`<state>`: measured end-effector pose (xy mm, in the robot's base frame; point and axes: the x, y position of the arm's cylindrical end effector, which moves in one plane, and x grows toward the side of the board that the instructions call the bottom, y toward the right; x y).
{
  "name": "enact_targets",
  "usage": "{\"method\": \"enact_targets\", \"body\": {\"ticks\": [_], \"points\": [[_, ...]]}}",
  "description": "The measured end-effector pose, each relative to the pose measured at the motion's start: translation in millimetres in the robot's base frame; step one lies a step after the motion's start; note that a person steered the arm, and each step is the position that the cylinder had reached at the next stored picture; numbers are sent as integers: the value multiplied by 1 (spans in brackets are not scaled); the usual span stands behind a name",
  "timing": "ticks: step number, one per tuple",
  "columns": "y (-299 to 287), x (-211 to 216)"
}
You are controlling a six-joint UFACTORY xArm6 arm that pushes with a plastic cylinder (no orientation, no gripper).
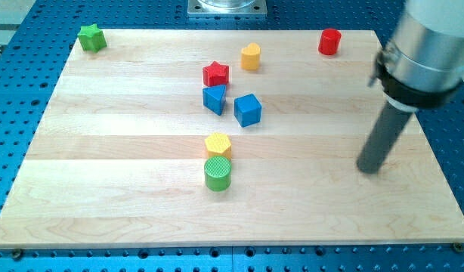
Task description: Slide the red circle horizontal right to the yellow heart
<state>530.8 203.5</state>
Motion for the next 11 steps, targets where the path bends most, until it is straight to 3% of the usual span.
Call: {"method": "enact_targets", "body": {"ticks": [2, 3, 4, 5, 6, 8, 9, 10, 11], "points": [[-29, 26], [-87, 54], [-105, 74], [-70, 79], [-29, 18], [0, -218], [37, -299], [15, -315], [-52, -268]]}}
